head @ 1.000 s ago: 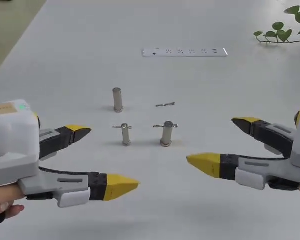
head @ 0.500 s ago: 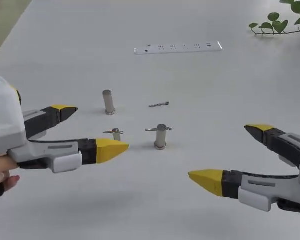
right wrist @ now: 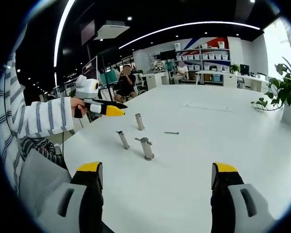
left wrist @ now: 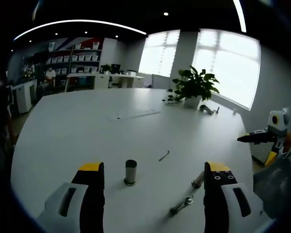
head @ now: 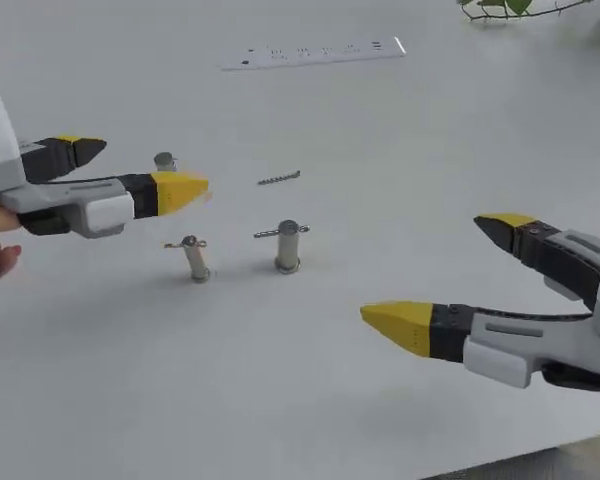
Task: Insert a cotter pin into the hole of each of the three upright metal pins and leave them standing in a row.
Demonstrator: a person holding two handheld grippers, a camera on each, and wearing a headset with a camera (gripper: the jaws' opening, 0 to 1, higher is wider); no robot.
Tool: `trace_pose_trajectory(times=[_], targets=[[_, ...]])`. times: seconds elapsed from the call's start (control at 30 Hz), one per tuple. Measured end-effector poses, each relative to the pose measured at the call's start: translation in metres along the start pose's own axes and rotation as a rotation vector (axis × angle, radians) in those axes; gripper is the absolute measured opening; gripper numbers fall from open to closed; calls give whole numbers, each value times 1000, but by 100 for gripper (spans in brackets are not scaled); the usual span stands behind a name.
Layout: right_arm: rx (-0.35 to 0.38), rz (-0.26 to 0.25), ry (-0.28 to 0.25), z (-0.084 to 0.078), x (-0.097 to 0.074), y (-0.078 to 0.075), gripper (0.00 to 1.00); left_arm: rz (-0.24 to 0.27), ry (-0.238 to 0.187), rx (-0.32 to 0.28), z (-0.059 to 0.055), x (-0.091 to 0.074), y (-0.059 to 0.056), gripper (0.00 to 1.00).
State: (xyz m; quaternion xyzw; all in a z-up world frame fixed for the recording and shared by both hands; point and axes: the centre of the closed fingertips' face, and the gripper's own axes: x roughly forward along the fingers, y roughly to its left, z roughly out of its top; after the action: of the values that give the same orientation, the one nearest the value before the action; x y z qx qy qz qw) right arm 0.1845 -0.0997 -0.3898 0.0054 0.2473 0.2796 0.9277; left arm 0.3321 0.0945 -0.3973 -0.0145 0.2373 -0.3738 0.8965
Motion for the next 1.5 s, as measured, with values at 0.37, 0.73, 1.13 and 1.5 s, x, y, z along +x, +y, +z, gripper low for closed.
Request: trace_pose_trajectory(times=[0.37,0.73,1.13,1.5], targets=[[21,-30,30,-9,-2,0,90,24,145,92,-29,30,27,66],[32,-65,43,-13,-9,-10,89,20,181,128,-41,52,33,46],[41,-67,34,-12,-12,-12,87,15,141,79,-40,63,30,22],[52,-56,35,-15,-12,-12,86,9,133,92,-40,61,24,12]])
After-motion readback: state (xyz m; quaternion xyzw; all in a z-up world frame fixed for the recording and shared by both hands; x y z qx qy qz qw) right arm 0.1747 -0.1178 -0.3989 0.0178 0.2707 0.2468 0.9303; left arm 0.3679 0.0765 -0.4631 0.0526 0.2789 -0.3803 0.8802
